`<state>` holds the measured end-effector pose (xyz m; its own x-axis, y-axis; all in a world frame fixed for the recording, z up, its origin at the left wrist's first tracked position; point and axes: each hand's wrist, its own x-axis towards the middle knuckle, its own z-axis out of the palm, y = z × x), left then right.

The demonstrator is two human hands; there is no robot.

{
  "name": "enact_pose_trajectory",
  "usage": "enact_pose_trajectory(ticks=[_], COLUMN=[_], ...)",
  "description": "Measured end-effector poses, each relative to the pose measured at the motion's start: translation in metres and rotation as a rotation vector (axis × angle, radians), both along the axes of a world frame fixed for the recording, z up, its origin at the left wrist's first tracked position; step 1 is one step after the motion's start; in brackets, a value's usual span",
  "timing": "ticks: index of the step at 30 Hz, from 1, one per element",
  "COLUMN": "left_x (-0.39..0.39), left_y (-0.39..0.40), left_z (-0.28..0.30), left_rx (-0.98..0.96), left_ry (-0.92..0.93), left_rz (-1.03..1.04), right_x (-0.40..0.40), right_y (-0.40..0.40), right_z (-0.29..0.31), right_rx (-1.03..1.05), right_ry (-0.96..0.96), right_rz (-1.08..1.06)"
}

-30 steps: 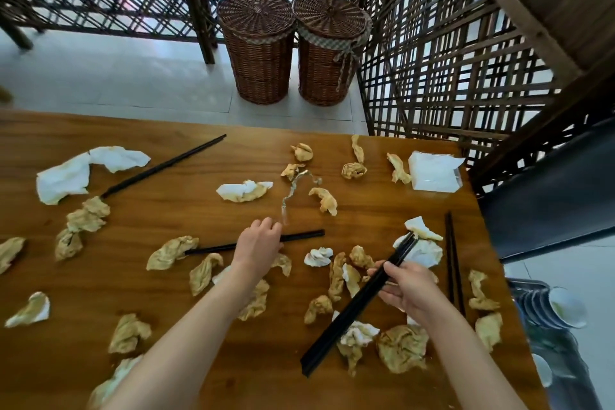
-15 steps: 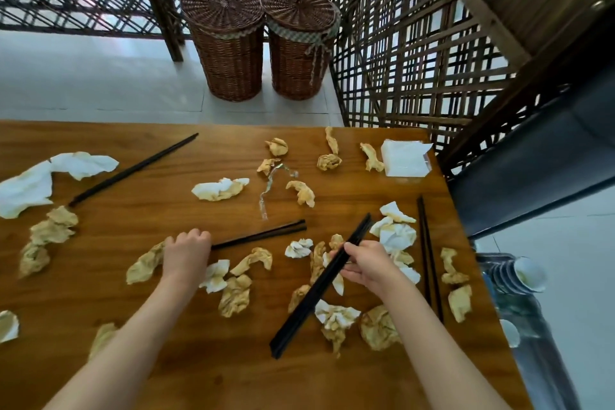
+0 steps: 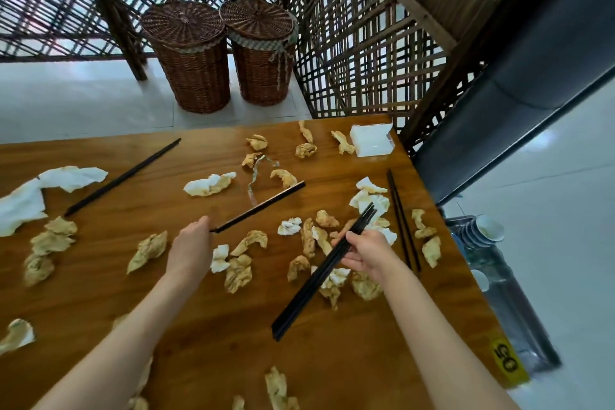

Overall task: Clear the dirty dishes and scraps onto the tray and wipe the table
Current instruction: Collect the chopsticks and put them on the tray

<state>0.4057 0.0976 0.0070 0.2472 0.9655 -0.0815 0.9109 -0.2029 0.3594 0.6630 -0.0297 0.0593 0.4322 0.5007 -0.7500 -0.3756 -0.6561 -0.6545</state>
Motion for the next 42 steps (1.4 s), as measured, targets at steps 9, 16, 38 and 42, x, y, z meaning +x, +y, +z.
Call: enact_pose_trajectory(ticks=[9, 16, 38, 42], left_x=[0.0, 0.042, 0.266, 0.266], left_y=[-0.062, -0.092, -0.186, -0.189], left_z=[-0.007, -0.001, -0.007, -0.01], left_rx=[-0.101, -0.11, -0.162, -0.169], left_ry=[-0.297, -0.302, -0.379, -0.396], left_rz=[0.02, -0.018, 0.396, 0.424], right_x=[0.003, 0.056, 0.262, 0.267], right_y=[-0.056, -0.089, -0.098, -0.094], right_z=[0.004, 0.008, -0.035, -0.041], right_rx=[0.031, 0.037, -0.095, -0.102], right_ry=[0.0, -0.012, 0.035, 0.04], right_rz=[-0.093, -0.081, 0.232, 0.262])
